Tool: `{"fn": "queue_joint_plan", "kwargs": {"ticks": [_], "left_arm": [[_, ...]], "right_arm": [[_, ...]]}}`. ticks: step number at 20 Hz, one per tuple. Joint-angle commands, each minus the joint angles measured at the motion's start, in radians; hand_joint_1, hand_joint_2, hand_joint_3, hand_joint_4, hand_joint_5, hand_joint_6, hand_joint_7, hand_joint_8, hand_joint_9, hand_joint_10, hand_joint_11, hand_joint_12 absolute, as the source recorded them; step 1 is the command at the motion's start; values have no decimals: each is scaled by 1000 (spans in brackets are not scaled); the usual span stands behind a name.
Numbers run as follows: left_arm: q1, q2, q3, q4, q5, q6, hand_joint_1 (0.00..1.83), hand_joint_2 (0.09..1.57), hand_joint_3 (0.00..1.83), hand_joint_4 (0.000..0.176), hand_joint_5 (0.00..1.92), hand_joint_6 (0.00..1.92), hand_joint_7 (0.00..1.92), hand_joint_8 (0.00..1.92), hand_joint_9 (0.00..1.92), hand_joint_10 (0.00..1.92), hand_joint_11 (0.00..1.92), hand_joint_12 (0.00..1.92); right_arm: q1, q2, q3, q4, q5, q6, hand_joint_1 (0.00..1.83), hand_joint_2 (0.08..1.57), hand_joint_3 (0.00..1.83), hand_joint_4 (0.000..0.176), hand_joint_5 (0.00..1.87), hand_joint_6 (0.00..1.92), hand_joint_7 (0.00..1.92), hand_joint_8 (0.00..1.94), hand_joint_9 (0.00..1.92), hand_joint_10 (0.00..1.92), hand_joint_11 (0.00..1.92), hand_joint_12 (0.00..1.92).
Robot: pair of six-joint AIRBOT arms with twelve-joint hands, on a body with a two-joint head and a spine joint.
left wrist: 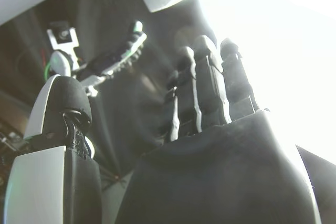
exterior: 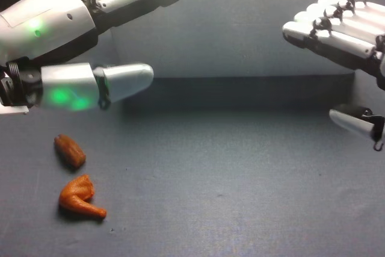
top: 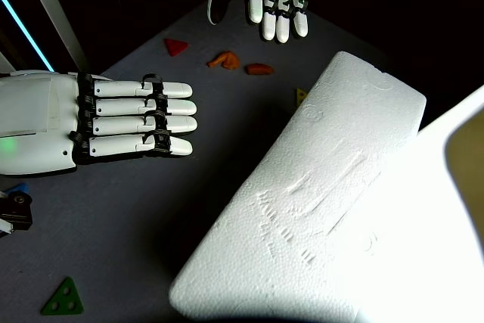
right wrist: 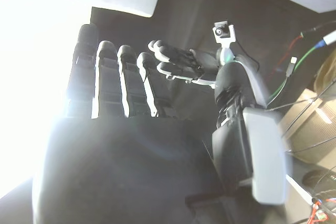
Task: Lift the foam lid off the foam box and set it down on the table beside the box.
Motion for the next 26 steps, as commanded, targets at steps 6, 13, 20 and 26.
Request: {"fn": "queue_joint_plan", "kwargs": {"ticks": [6, 13, 20, 26], "left_arm": [[26, 23, -20, -65, -145, -2, 54, 1456, 0, 6, 102, 1, 83, 2, 100, 10, 0, 727], [40, 30, -20, -159, -185, -2, 268, 1370, 0, 0, 1, 0, 0, 0, 0, 0, 0, 403], [47, 11, 6, -279, -228, -2, 434, 1275, 0, 0, 3, 0, 0, 0, 0, 0, 0, 120], [48, -17, 41, -375, -235, 195, 541, 1246, 0, 28, 0, 0, 0, 0, 0, 0, 0, 0]], "right_arm": [[-32, 38, -15, 67, 196, -20, 581, 1362, 20, 0, 0, 0, 0, 0, 0, 0, 1, 1], [-41, 35, -10, 146, 261, -78, 599, 1365, 6, 0, 0, 0, 0, 0, 0, 0, 20, 13], [-42, -8, 22, 262, 310, -153, 519, 1291, 8, 0, 0, 0, 0, 0, 0, 0, 0, 91], [-27, -20, 50, 345, 325, -208, 532, 1240, 0, 0, 0, 0, 0, 0, 0, 0, 0, 0]]}}
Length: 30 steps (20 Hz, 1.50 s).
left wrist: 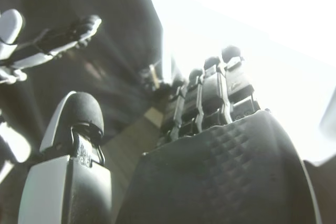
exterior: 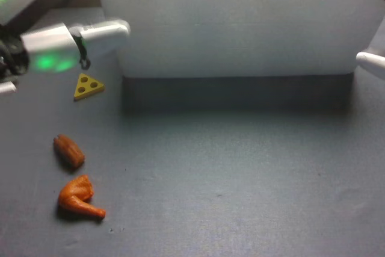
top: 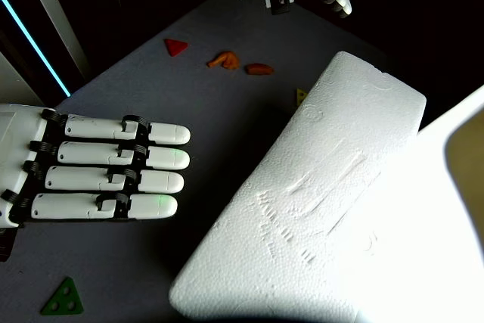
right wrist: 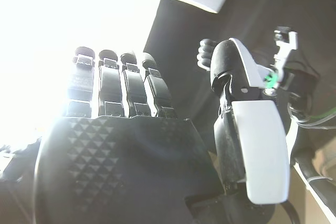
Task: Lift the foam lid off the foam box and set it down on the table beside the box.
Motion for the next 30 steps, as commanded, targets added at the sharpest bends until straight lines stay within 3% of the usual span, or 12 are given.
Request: {"fn": "queue_joint_plan", "kwargs": {"ticks": [1, 3, 11, 14, 16, 18, 20, 23, 24, 26, 28, 30], "left_arm": [[-3, -2, 11, -42, -118, 2, 552, 1244, 0, 26, 0, 0, 0, 0, 0, 0, 0, 0], [-1, -17, 33, -80, -104, 11, 538, 1214, 0, 37, 0, 0, 0, 0, 0, 0, 0, 0], [0, -67, 96, -211, -95, 26, 587, 1151, 0, 26, 0, 0, 0, 0, 0, 0, 3, 3], [5, -91, 117, -276, -108, 24, 611, 1119, 0, 50, 0, 0, 0, 0, 0, 0, 38, 23], [16, -117, 138, -320, -119, 1, 674, 1074, 19, 72, 0, 0, 0, 0, 0, 0, 1, 947], [30, -138, 161, -354, -128, -31, 736, 1048, 0, 83, 0, 0, 0, 0, 0, 0, 0, 1148], [37, -158, 182, -376, -130, -60, 769, 1047, 0, 64, 0, 0, 0, 0, 0, 0, 0, 1355], [34, -172, 200, -386, -113, -66, 759, 1026, 0, 71, 0, 0, 0, 0, 0, 0, 0, 1511], [28, -179, 208, -388, -104, -68, 758, 1009, 0, 83, 0, 0, 0, 0, 0, 0, 0, 1462], [15, -192, 226, -391, -81, -73, 750, 1006, 0, 99, 0, 0, 0, 0, 0, 0, 0, 1452], [8, -210, 245, -400, -62, -83, 775, 1016, 1, 71, 0, 0, 0, 0, 0, 0, 0, 1550], [6, -223, 258, -405, -51, -93, 773, 1000, 0, 83, 0, 0, 0, 0, 0, 0, 0, 1635]], "right_arm": [[14, 9, 11, 16, 130, -10, 528, 1235, 0, 0, 0, 0, 0, 0, 0, 0, 0, 0], [22, 9, 23, 43, 128, -28, 508, 1220, 0, 0, 0, 0, 0, 0, 0, 0, 11, 5], [58, -15, 80, 165, 109, -89, 594, 1197, 0, 0, 0, 0, 0, 0, 0, 0, 0, 0], [64, -33, 99, 201, 109, -92, 655, 1197, 0, 0, 0, 0, 0, 0, 0, 0, 64, 31], [64, -45, 113, 232, 110, -92, 692, 1182, 11, 0, 0, 0, 0, 0, 0, 0, 2, 1289], [64, -58, 125, 256, 110, -89, 709, 1170, 0, 0, 0, 0, 0, 0, 7, 3, 0, 1747], [64, -69, 138, 278, 110, -81, 653, 1165, 0, 0, 0, 0, 0, 0, 0, 0, 0, 1778], [64, -81, 160, 297, 107, -60, 706, 1153, 0, 0, 0, 0, 0, 0, 6, 3, 0, 1779], [65, -85, 169, 306, 102, -55, 696, 1146, 2, 0, 0, 0, 23, 9, 0, 324, 0, 1821], [69, -94, 185, 322, 93, -50, 725, 1145, 2, 0, 0, 0, 0, 0, 0, 297, 0, 1747], [75, -101, 198, 332, 85, -47, 714, 1135, 0, 0, 0, 0, 0, 0, 0, 29, 0, 1620], [79, -107, 211, 351, 76, -47, 739, 1140, 1, 0, 0, 0, 0, 0, 4, 4, 0, 1560]]}}
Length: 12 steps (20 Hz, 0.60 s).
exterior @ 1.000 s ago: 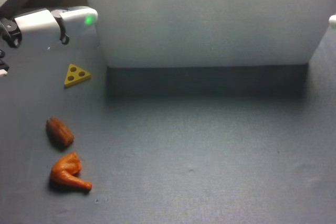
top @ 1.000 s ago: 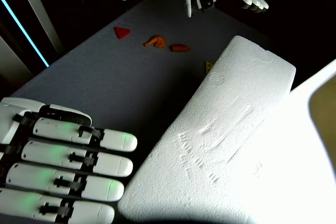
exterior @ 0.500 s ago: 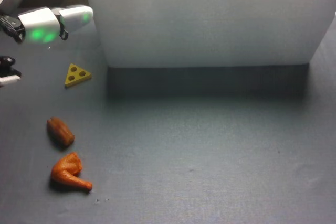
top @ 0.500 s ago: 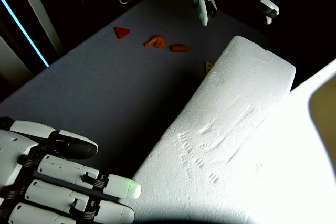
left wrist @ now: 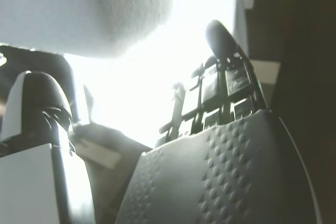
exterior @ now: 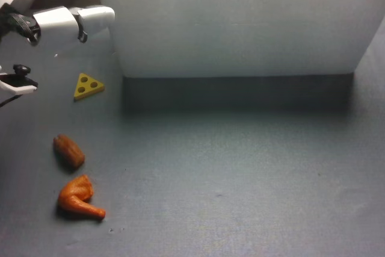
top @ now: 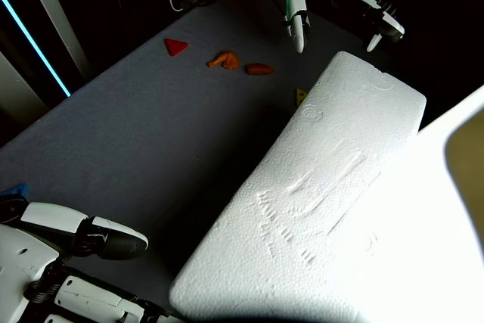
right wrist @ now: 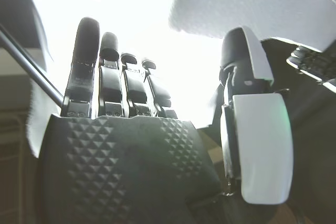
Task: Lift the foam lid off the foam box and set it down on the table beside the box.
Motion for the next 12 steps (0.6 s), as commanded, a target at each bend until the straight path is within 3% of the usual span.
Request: {"fn": "queue_joint_plan", "kwargs": {"ticks": [1, 2, 3, 4, 6, 8, 9, 10, 11, 12], "left_arm": [[-12, -1, 13, -9, -110, -13, 777, 997, 0, 86, 0, 0, 0, 0, 0, 0, 0, 1639], [-12, -4, 16, -14, -109, -14, 721, 996, 0, 104, 0, 0, 0, 0, 0, 0, 0, 1549], [-12, -7, 21, -21, -108, -15, 724, 1005, 1, 84, 0, 0, 0, 0, 0, 0, 0, 1416], [-12, -9, 24, -27, -106, -15, 741, 1014, 1, 76, 0, 0, 0, 0, 0, 0, 0, 1209], [-12, -18, 36, -36, -94, -23, 707, 1009, 0, 84, 0, 0, 0, 0, 38, 17, 0, 1158], [-12, -30, 50, -40, -80, -30, 712, 1015, 0, 75, 0, 0, 0, 0, 58, 24, 0, 1123], [-12, -38, 60, -46, -70, -36, 723, 1021, 2, 26, 0, 0, 0, 0, 110, 43, 0, 1140], [-12, -44, 69, -47, -60, -40, 723, 1021, 2, 26, 0, 0, 0, 0, 110, 43, 0, 1140], [-13, -49, 74, -47, -53, -44, 662, 970, 0, 64, 0, 0, 0, 0, 4, 1, 0, 1145], [-13, -53, 79, -48, -46, -46, 674, 964, 8, 60, 0, 0, 0, 0, 0, 0, 0, 885]], "right_arm": [[12, 12, 16, -4, 111, 6, 754, 1142, 1, 0, 0, 0, 0, 0, 0, 0, 0, 1411], [14, 9, 22, 2, 108, 7, 771, 1153, 2, 0, 0, 0, 0, 0, 0, 0, 0, 1336], [16, 4, 29, 8, 102, 11, 784, 1162, 5, 0, 0, 0, 0, 0, 17, 7, 0, 1322], [18, 0, 37, 13, 93, 14, 769, 1153, 1, 0, 0, 0, 0, 0, 3, 1, 0, 1203], [20, -11, 53, 29, 77, 17, 742, 1168, 3, 0, 0, 0, 31, 11, 92, 58, 0, 1339], [21, -25, 74, 39, 58, 32, 740, 1170, 1, 0, 0, 0, 39, 11, 100, 94, 0, 1399], [23, -38, 92, 44, 41, 46, 718, 1146, 0, 0, 0, 0, 7, 1, 21, 94, 0, 1314], [25, -44, 99, 48, 32, 49, 718, 1146, 0, 0, 0, 0, 7, 1, 21, 94, 0, 1314], [27, -51, 108, 51, 19, 52, 689, 1155, 1, 0, 0, 0, 0, 0, 0, 3, 0, 1085], [27, -56, 114, 52, 13, 59, 695, 1163, 1, 0, 0, 0, 0, 0, 0, 0, 0, 1025]]}}
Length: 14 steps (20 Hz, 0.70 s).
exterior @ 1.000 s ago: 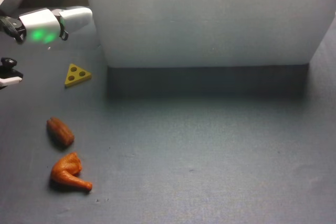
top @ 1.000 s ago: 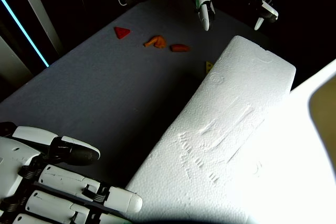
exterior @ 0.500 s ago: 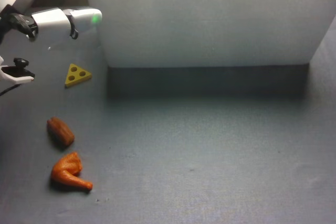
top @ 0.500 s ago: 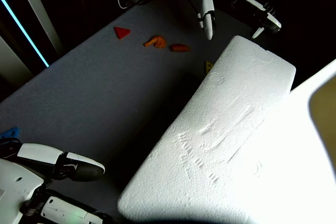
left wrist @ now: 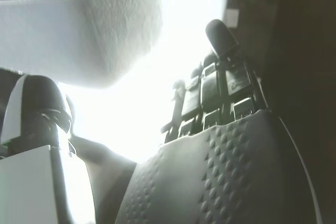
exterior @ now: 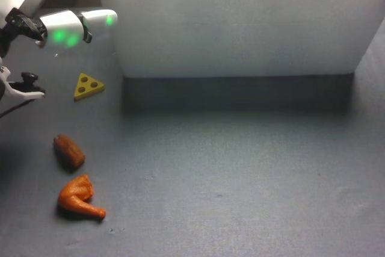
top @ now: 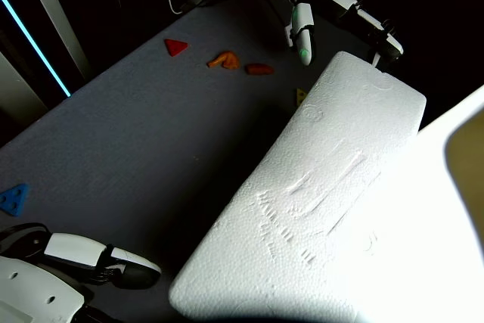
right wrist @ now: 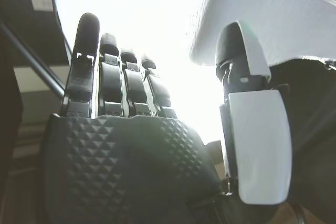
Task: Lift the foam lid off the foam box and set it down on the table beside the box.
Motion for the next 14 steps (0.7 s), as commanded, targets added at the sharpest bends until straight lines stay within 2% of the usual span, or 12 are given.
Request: {"fn": "queue_joint_plan", "kwargs": {"ticks": [1, 2, 4, 5, 6, 7, 8, 9, 10, 11, 13, 14], "left_arm": [[-13, 4, 7, 1, -112, -12, 687, 980, 0, 65, 0, 0, 0, 0, 0, 0, 0, 246], [-14, 2, 7, 4, -113, -14, 680, 1005, 0, 61, 0, 0, 0, 0, 0, 0, 0, 9], [-16, -2, 10, 6, -108, -15, 649, 995, 0, 64, 0, 0, 0, 0, 0, 0, 0, 0], [-17, -6, 13, 6, -105, -16, 653, 999, 0, 48, 0, 0, 0, 0, 0, 0, 0, 0], [-18, -9, 17, 6, -100, -16, 662, 999, 0, 55, 0, 0, 0, 0, 0, 0, 0, 0], [-19, -13, 20, 6, -95, -16, 662, 999, 0, 55, 0, 0, 0, 0, 0, 0, 0, 0], [-19, -16, 23, 6, -92, -18, 669, 1005, 1, 60, 0, 0, 0, 0, 0, 0, 0, 0], [-19, -22, 29, 4, -86, -21, 671, 1016, 5, 56, 0, 0, 0, 0, 0, 0, 0, 0], [-19, -26, 32, 1, -81, -22, 671, 1016, 5, 56, 0, 0, 0, 0, 0, 0, 0, 0], [-19, -29, 36, -1, -78, -23, 675, 1024, 7, 52, 0, 0, 0, 0, 0, 0, 0, 0], [-19, -33, 41, -4, -70, -25, 623, 1035, 11, 46, 0, 0, 0, 0, 0, 0, 0, 0], [-19, -35, 43, -7, -66, -25, 644, 1039, 11, 46, 0, 0, 0, 0, 0, 0, 0, 0]], "right_arm": [[12, 11, 13, -18, 111, 15, 712, 1151, 1, 0, 0, 0, 0, 0, 0, 0, 0, 783], [12, 9, 14, -18, 109, 18, 714, 1147, 2, 0, 0, 0, 0, 0, 0, 0, 0, 181], [12, 5, 17, -19, 108, 21, 751, 1137, 0, 0, 0, 0, 0, 0, 33, 15, 22, 18], [12, 3, 19, -22, 107, 23, 782, 1133, 3, 0, 0, 0, 0, 0, 33, 47, 8, 308], [13, 2, 21, -22, 105, 24, 798, 1122, 0, 0, 0, 0, 0, 0, 67, 86, 1, 833], [13, 1, 23, -22, 104, 25, 798, 1122, 0, 0, 0, 0, 0, 0, 67, 86, 1, 833], [14, -1, 25, -22, 103, 29, 795, 1123, 2, 0, 0, 0, 18, 1, 51, 284, 0, 1278], [14, -4, 29, -23, 100, 32, 767, 1121, 0, 0, 0, 0, 52, 7, 1, 648, 0, 1528], [14, -7, 32, -22, 97, 33, 767, 1121, 0, 0, 0, 0, 52, 7, 1, 648, 0, 1528], [15, -9, 36, -22, 93, 35, 760, 1111, 0, 0, 0, 0, 3, 2, 0, 409, 0, 1408], [18, -16, 44, -22, 84, 40, 761, 1104, 0, 0, 0, 0, 0, 0, 0, 279, 0, 1201], [20, -19, 47, -22, 80, 42, 719, 1117, 1, 0, 0, 0, 0, 0, 0, 130, 0, 992]]}}
